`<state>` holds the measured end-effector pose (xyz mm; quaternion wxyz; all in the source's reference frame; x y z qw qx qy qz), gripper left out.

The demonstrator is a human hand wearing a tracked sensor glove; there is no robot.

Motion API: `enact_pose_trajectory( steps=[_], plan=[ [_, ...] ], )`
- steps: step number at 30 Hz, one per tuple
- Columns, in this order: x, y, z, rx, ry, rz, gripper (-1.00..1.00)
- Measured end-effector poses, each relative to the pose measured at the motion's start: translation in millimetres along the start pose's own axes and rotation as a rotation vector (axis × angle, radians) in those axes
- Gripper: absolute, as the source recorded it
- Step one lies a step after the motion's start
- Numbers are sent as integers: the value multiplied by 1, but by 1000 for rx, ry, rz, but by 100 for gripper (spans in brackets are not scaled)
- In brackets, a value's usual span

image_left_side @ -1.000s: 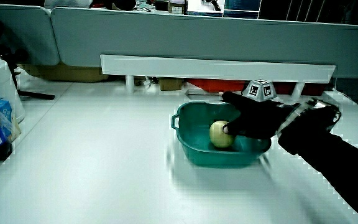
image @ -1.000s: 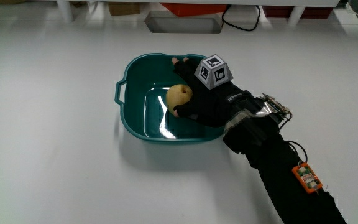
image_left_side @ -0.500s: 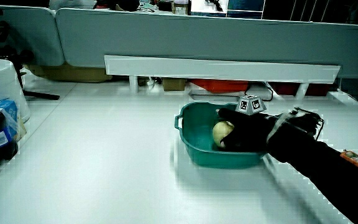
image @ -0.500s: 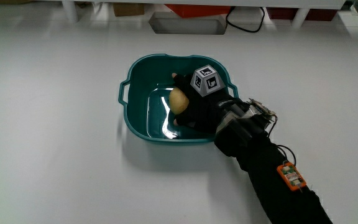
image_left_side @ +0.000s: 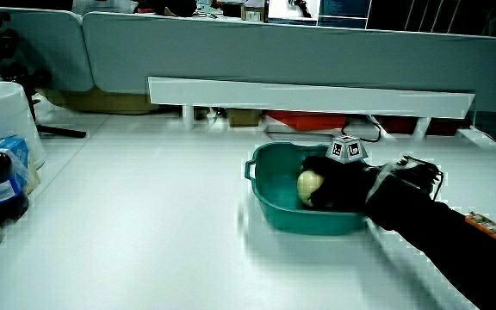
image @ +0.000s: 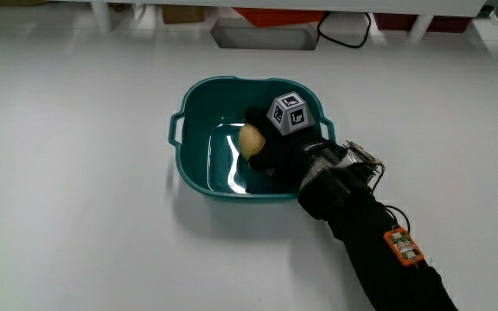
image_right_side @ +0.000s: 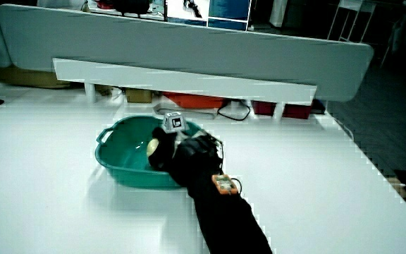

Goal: Pick pear from plate

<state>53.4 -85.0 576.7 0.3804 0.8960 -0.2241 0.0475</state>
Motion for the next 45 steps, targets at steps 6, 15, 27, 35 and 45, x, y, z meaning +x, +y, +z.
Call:
enact_pose_trajectory(
  steps=[6, 15, 27, 35, 45],
  plan=[
    [4, -3, 2, 11, 26, 13, 100],
    [3, -25, 30, 87, 64, 76, 100],
    [-14, -73, 92, 211, 41, 180, 100],
    [-22, -90, 100, 254, 37, 225, 100],
    [-40, -124, 93, 323, -18, 331, 100]
  ],
)
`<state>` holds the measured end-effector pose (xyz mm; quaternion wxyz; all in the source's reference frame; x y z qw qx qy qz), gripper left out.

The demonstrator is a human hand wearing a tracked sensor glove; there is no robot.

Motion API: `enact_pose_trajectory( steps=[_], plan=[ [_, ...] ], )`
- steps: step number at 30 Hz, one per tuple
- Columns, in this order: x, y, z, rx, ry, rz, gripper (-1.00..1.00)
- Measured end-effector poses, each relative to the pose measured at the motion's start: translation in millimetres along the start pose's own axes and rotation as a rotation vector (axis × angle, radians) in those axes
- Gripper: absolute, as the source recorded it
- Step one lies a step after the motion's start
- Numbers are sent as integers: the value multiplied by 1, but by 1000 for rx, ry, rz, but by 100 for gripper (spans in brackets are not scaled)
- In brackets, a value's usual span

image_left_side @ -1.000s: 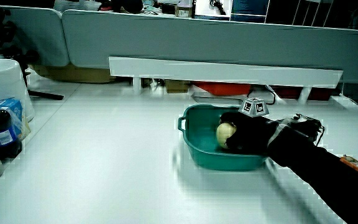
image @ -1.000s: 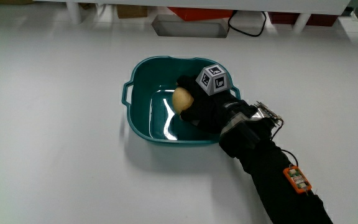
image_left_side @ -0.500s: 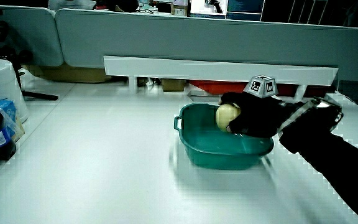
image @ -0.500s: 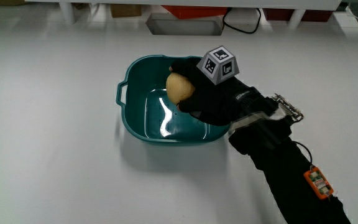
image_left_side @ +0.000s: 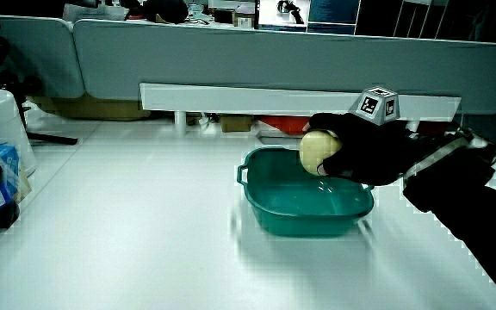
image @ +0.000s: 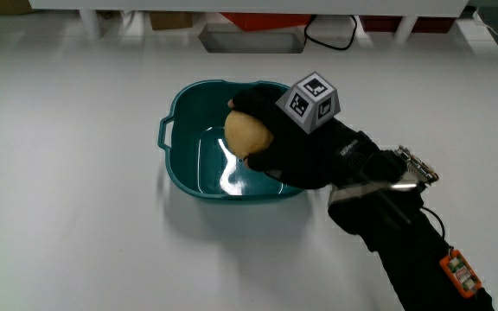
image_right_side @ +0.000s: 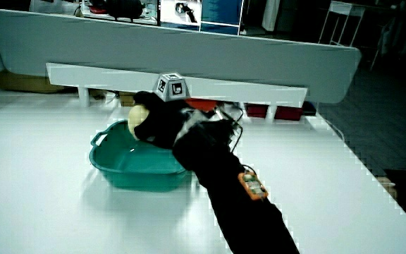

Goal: Pick pear from plate

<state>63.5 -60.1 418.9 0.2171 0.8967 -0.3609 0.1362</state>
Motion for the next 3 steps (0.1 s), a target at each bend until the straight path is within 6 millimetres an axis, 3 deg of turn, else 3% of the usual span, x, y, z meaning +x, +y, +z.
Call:
enact_pose_trajectory(
  steps=[3],
  plan=[
    [-19, -13, 10, -14, -6, 28, 100]
  ],
)
